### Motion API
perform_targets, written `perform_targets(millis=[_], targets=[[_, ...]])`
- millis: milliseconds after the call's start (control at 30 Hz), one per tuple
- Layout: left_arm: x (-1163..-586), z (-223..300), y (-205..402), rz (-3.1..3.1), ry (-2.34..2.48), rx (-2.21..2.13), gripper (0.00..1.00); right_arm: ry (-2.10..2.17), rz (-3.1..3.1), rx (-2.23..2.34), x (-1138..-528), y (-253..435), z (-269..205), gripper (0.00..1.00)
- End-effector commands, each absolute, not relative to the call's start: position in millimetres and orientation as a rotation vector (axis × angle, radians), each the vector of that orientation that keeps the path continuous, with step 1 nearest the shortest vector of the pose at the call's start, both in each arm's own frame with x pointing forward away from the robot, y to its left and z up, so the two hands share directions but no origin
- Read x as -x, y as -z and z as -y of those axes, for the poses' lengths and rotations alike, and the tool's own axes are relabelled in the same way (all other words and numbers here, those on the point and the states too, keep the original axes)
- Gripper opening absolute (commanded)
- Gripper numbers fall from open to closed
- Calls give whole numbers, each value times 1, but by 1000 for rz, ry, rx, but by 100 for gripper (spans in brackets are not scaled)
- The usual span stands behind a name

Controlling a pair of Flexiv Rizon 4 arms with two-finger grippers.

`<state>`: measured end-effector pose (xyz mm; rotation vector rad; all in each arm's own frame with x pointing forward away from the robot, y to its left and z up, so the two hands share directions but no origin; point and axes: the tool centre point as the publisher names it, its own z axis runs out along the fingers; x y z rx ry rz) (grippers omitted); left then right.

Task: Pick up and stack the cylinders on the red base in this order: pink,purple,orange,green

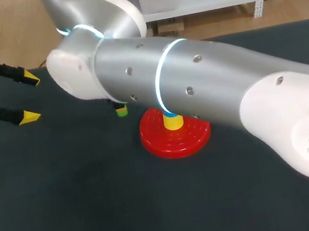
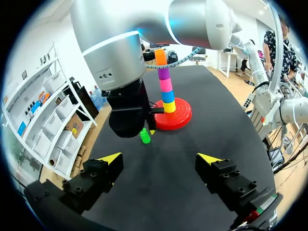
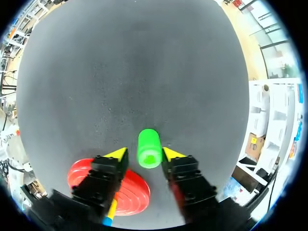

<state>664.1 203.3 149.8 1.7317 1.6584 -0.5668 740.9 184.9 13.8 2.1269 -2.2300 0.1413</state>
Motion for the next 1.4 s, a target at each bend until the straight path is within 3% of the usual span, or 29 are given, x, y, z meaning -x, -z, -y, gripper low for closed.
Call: perform_targets(millis=[33,833,1400], targets=[[-665,-203,-149,-1657,567,-1733,100,-82,2195,-2088,-750,-12,-191,0],[-665,-203,-149,-1657,567,-1733,100,-66,2220,-2131,-750,-35,-187,0],[-665,-203,-149,-1657,567,-1733,100,-31,2219,-2300,-736,-143,-172,0]])
